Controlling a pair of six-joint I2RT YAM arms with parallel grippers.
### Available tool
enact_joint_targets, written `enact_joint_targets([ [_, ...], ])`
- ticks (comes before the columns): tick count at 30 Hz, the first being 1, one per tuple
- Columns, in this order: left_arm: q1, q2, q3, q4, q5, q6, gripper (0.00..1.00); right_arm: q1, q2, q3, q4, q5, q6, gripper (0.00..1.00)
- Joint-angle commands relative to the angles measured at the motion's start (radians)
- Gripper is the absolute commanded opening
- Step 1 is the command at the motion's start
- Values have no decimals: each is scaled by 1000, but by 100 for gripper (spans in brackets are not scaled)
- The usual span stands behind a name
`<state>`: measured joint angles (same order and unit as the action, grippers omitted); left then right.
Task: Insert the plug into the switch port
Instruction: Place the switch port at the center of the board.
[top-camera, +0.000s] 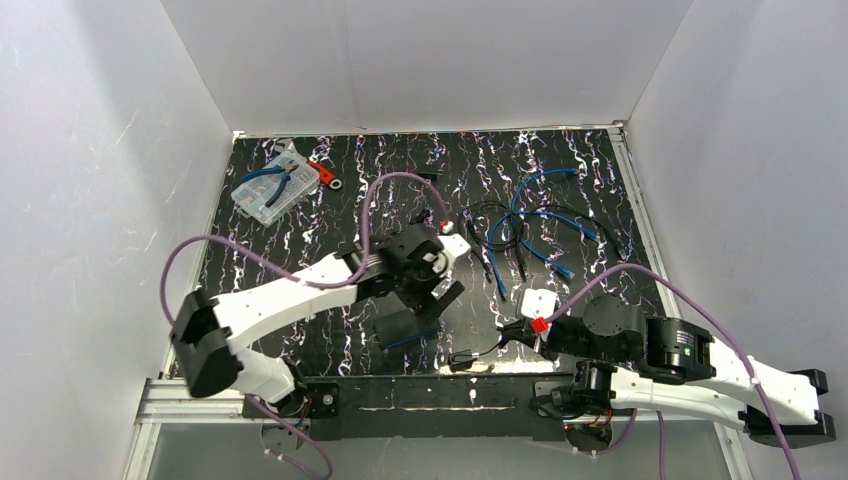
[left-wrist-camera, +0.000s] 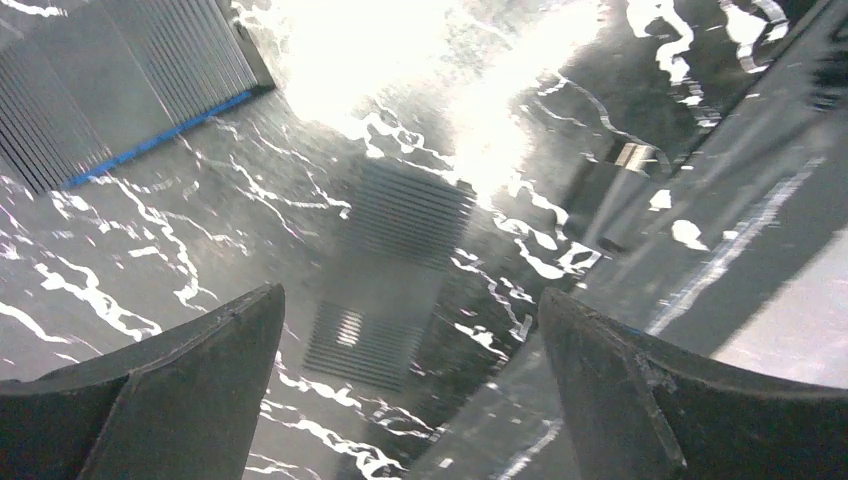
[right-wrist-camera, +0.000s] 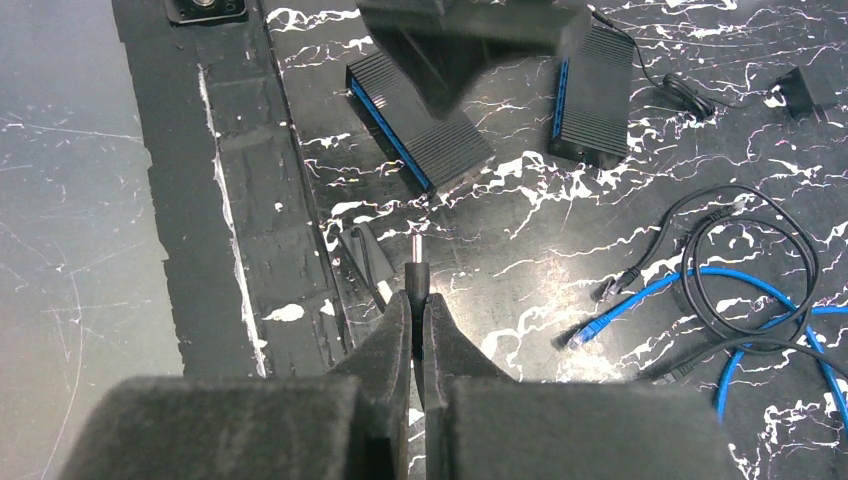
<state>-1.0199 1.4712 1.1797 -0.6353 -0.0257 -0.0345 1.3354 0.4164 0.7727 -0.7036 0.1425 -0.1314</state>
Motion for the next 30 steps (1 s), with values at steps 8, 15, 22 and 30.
enact_joint_targets([
  [8,-16,-300,-287,14,253,-524,98,-1,60,-6,146,33,-37,1],
  [15,-45,-374,-478,172,367,-756,98,-1,111,-10,180,41,-28,1],
  [22,-42,-320,-534,253,292,-777,98,-1,151,-42,250,18,-6,1],
  [30,5,-182,-530,336,279,-762,98,-1,184,-73,285,68,32,1],
])
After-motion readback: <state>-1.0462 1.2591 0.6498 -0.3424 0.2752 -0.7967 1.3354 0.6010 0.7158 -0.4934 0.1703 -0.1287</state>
